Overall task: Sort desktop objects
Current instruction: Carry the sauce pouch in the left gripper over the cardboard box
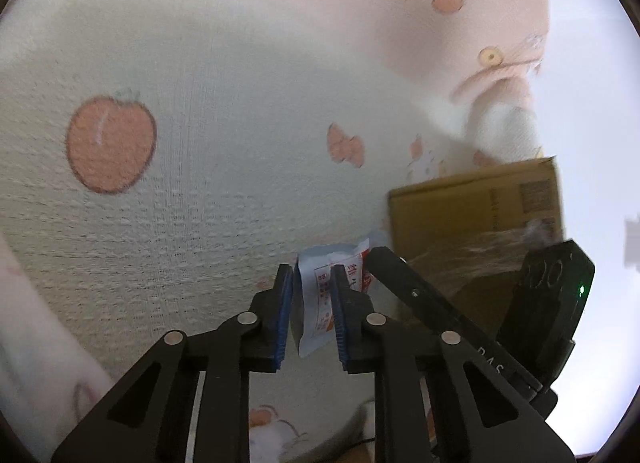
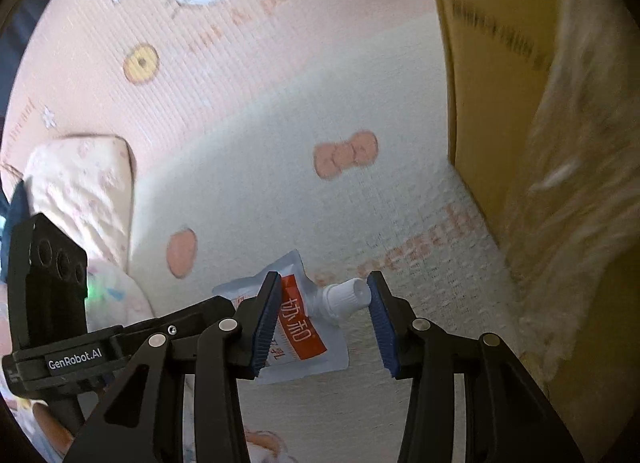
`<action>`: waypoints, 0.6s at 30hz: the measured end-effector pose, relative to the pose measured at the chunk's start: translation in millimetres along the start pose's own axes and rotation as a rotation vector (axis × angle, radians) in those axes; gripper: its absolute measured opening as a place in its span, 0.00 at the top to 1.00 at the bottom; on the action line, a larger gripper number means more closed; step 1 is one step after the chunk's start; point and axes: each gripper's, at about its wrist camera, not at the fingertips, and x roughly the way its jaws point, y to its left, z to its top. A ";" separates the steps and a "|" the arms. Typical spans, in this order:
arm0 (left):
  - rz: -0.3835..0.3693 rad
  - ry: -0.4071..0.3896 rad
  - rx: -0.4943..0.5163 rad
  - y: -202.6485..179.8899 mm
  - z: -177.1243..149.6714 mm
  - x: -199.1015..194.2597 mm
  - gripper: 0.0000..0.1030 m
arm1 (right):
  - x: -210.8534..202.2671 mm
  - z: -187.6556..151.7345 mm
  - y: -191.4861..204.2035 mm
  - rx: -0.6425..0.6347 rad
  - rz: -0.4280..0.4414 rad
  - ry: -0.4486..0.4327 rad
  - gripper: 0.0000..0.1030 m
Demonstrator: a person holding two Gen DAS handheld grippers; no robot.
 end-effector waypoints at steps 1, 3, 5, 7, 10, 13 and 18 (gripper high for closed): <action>-0.011 -0.012 -0.001 -2.6 0.2 -5.3 0.81 | -6.7 0.0 3.8 -0.001 0.001 -0.025 0.60; -0.036 -0.045 0.001 -9.6 0.7 -19.5 0.83 | -22.5 0.6 12.5 -0.011 -0.009 -0.083 0.60; -0.046 -0.082 0.019 -19.6 1.1 -34.5 0.83 | -33.2 2.0 21.8 -0.012 -0.008 -0.117 0.60; -0.045 -0.126 0.056 -34.2 2.0 -51.4 0.83 | -47.1 6.5 30.5 -0.023 0.008 -0.140 0.60; -0.054 -0.163 0.095 -53.5 5.8 -68.4 0.83 | -71.4 13.8 40.4 -0.042 0.018 -0.190 0.60; -0.049 -0.188 0.145 -74.3 6.9 -79.6 0.83 | -92.8 19.3 50.8 -0.057 0.009 -0.240 0.60; -0.015 -0.212 0.227 -108.8 4.2 -86.9 0.83 | -118.3 23.8 62.5 -0.115 -0.031 -0.276 0.60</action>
